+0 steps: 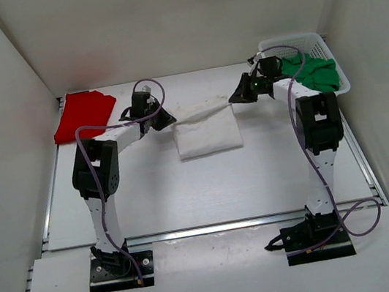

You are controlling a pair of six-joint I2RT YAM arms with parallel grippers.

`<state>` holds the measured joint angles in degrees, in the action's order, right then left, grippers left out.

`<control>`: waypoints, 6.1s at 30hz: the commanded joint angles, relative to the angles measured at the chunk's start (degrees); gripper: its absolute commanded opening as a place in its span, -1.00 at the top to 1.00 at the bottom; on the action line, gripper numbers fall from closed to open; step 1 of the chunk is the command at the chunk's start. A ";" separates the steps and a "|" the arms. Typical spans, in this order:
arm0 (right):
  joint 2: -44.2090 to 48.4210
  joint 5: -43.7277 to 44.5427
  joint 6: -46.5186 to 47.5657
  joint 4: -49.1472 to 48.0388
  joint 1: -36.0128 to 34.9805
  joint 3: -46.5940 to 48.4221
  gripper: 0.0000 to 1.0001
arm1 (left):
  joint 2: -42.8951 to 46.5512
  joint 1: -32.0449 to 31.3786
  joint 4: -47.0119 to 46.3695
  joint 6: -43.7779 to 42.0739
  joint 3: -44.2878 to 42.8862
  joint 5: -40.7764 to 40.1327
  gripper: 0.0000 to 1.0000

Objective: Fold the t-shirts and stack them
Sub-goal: Fold the long partially folded tshirt into a neat square, then put the neatly folded tshirt into the corner of the board with the left arm, then grab crumpled tshirt from bin with the right arm

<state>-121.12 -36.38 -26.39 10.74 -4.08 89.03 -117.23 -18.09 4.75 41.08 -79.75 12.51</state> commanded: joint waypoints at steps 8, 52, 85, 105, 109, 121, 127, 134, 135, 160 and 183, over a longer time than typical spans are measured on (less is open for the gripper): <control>-15.02 -0.18 3.63 7.89 -0.32 27.42 0.68 | 0.59 4.37 -11.60 4.44 -2.71 -3.19 0.58; 23.93 3.34 -0.33 -14.26 -12.45 -31.58 1.00 | 30.67 -7.50 -23.21 5.77 40.49 1.63 0.50; 11.24 -3.44 -2.88 -15.31 -11.39 -11.14 -0.01 | 28.53 7.98 -22.70 2.88 38.95 -1.95 -0.16; 38.93 -2.20 -6.13 -28.41 -12.36 -46.14 -0.23 | 6.94 0.87 -27.32 3.37 33.70 8.49 0.42; 40.00 -3.43 -6.30 -29.11 -11.74 -48.42 -0.22 | 4.21 -1.94 -24.21 3.75 23.72 7.44 1.00; 45.45 -6.42 -9.20 -30.87 -7.26 -55.46 -0.20 | -1.34 8.30 -0.02 -0.38 -22.72 9.81 1.00; 43.87 -7.12 -7.72 -29.91 -8.49 -54.84 -0.20 | 4.20 24.93 -2.90 3.29 -18.18 11.04 1.00; 41.31 -7.56 -6.83 -29.29 -12.88 -54.49 -0.23 | 14.65 39.88 -25.14 17.53 14.42 8.40 -0.98; 41.32 -6.69 -6.22 -28.59 -13.41 -54.93 -0.27 | 15.44 41.01 -25.75 17.72 17.23 7.97 -0.97; 32.01 25.47 0.99 -10.75 5.80 -23.74 0.87 | 36.20 -17.81 -21.98 -4.67 32.89 -0.65 -0.98; -25.48 43.44 16.11 35.76 14.80 49.84 0.00 | 39.71 -24.11 -31.12 -1.97 54.78 9.11 -0.97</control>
<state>-146.19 10.02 -10.63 42.89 11.16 134.19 -79.68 -43.09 -24.12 38.63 -25.91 19.97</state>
